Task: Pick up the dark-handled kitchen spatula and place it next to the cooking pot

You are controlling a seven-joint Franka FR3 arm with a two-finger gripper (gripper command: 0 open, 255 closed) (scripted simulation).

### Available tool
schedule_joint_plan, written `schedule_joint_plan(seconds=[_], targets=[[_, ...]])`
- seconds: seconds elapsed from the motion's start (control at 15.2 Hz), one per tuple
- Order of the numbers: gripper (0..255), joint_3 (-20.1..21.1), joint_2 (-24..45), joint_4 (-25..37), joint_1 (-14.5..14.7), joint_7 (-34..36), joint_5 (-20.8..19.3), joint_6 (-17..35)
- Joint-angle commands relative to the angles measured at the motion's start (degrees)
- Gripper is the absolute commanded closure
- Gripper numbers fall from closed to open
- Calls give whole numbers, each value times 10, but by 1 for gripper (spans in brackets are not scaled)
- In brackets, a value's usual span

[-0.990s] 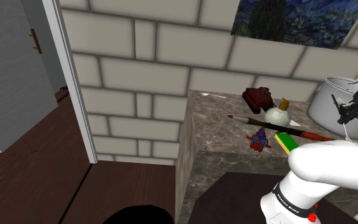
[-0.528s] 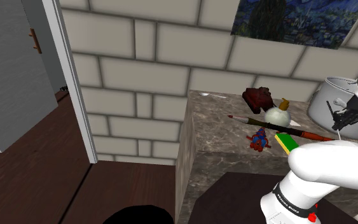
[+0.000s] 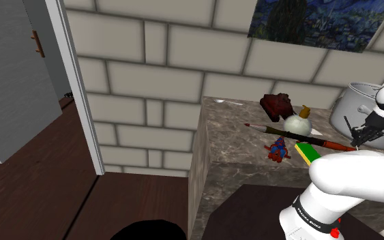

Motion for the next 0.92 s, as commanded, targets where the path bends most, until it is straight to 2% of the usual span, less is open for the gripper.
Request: schedule_joint_plan(seconds=[0.0,0.4,0.53,0.86], targets=[[255,-13,5,-9,3,3,-8,16],[255,-50,38,-33,4,0,-23,75],[255,-49,67,-41,-8,-14,-7,104],[255,-22,106,-46,-40,-45,35,132]])
